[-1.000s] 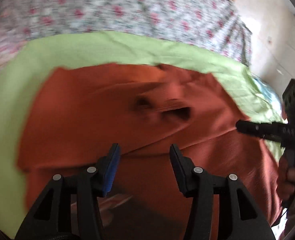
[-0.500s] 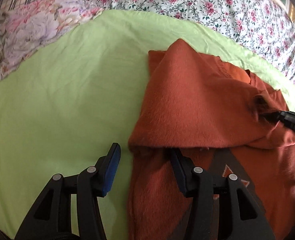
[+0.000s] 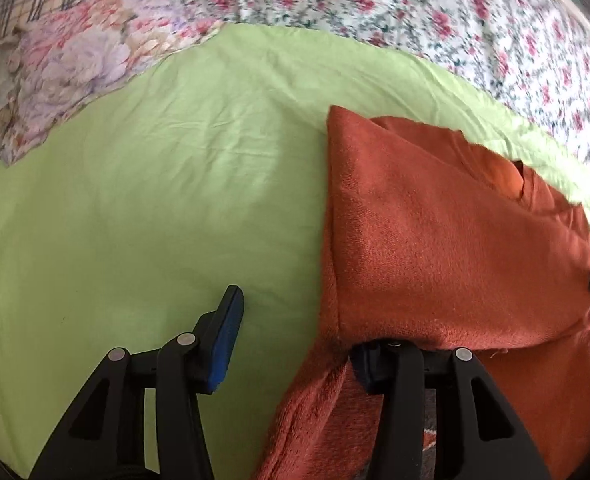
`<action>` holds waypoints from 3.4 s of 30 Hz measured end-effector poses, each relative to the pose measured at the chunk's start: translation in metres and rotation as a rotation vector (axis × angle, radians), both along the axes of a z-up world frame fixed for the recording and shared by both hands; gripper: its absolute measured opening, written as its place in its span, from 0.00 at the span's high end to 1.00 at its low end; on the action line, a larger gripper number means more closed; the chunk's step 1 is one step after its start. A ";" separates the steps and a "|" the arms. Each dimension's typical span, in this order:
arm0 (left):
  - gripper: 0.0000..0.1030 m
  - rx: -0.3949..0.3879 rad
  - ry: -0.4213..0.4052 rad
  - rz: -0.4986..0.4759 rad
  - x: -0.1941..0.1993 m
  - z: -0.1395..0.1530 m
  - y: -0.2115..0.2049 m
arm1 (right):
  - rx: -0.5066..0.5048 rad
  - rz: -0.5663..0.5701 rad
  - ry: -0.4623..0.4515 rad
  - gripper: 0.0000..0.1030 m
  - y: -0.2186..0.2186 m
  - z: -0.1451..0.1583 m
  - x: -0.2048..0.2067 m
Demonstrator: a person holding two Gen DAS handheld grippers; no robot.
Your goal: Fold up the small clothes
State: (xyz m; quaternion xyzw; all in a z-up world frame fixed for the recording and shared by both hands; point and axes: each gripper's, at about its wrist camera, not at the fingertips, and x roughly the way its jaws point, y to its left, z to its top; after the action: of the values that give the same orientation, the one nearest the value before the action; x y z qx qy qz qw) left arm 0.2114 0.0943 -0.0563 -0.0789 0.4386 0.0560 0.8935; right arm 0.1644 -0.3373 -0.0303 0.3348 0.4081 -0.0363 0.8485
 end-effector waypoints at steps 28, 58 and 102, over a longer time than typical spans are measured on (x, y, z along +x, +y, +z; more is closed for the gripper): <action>0.50 -0.166 -0.015 0.035 -0.005 -0.006 0.027 | -0.144 -0.096 -0.007 0.83 -0.013 0.002 -0.024; 0.58 -0.251 0.074 -0.324 -0.220 -0.009 -0.017 | -0.055 0.037 -0.124 0.45 0.021 0.018 -0.236; 0.94 -0.437 -0.062 -0.485 -0.283 0.017 -0.007 | 0.173 0.200 -0.303 0.93 0.019 0.004 -0.318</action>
State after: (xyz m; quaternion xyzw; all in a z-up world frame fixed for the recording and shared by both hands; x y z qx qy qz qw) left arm -0.0712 0.0868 -0.0395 -0.1638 0.4188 -0.2564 0.8556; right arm -0.1539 -0.3179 -0.0268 0.3662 0.3085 0.1341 0.8676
